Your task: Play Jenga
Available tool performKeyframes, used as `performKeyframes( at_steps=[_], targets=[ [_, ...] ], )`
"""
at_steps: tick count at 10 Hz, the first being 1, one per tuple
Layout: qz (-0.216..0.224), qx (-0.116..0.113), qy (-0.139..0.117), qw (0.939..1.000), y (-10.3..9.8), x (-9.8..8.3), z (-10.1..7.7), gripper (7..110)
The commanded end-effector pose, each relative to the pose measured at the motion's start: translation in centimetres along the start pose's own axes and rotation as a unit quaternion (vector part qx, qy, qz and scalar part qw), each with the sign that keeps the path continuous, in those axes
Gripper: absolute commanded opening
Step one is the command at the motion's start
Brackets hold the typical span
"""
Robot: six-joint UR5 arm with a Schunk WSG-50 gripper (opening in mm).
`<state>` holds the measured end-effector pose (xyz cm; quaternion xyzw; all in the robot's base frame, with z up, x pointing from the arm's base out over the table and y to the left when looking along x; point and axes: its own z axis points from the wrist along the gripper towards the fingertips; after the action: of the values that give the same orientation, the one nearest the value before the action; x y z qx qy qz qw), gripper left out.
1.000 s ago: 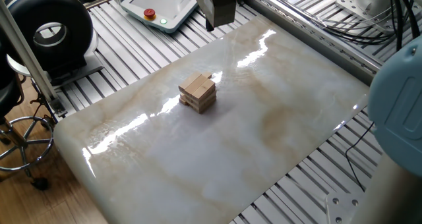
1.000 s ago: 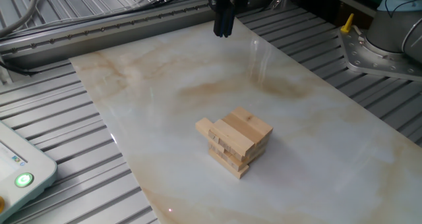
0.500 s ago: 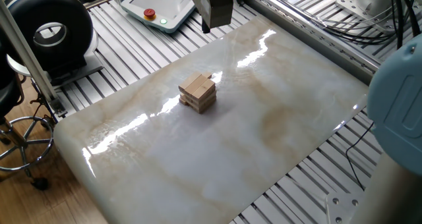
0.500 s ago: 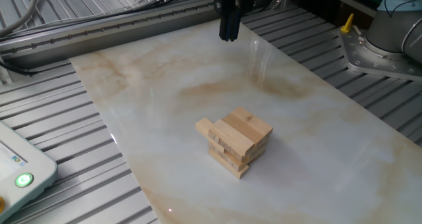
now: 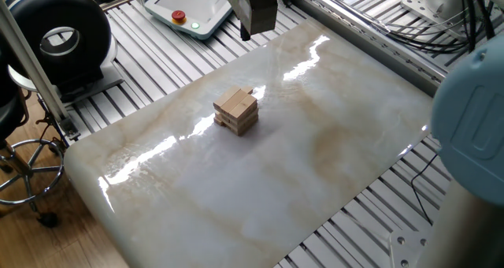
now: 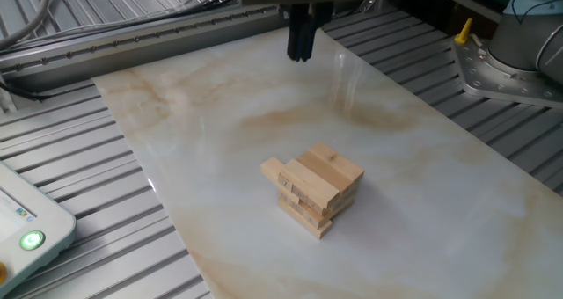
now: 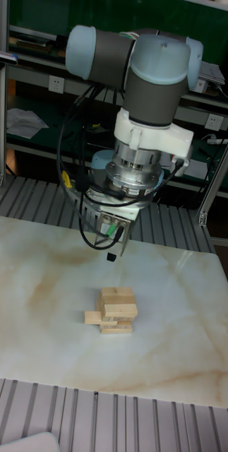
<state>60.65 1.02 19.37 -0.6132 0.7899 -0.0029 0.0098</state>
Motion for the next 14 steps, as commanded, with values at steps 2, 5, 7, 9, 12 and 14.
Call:
performKeyframes(
  at_steps=[2,5,7,9,12,14],
  targets=[
    [-0.067,-0.006,0.010,0.9977,-1.3,0.1,2.1,7],
    [-0.083,-0.008,-0.003,0.9965,-1.7,-0.2,3.2,7],
    [-0.085,-0.005,-0.013,0.9962,-2.1,-0.7,3.9,7],
    [-0.064,-0.025,-0.036,0.9970,-1.3,-1.7,4.7,7],
    [-0.008,-0.021,-0.043,0.9988,-1.9,-2.1,5.3,7],
    [0.031,-0.038,-0.050,0.9975,-1.2,-2.5,5.2,7]
  ],
)
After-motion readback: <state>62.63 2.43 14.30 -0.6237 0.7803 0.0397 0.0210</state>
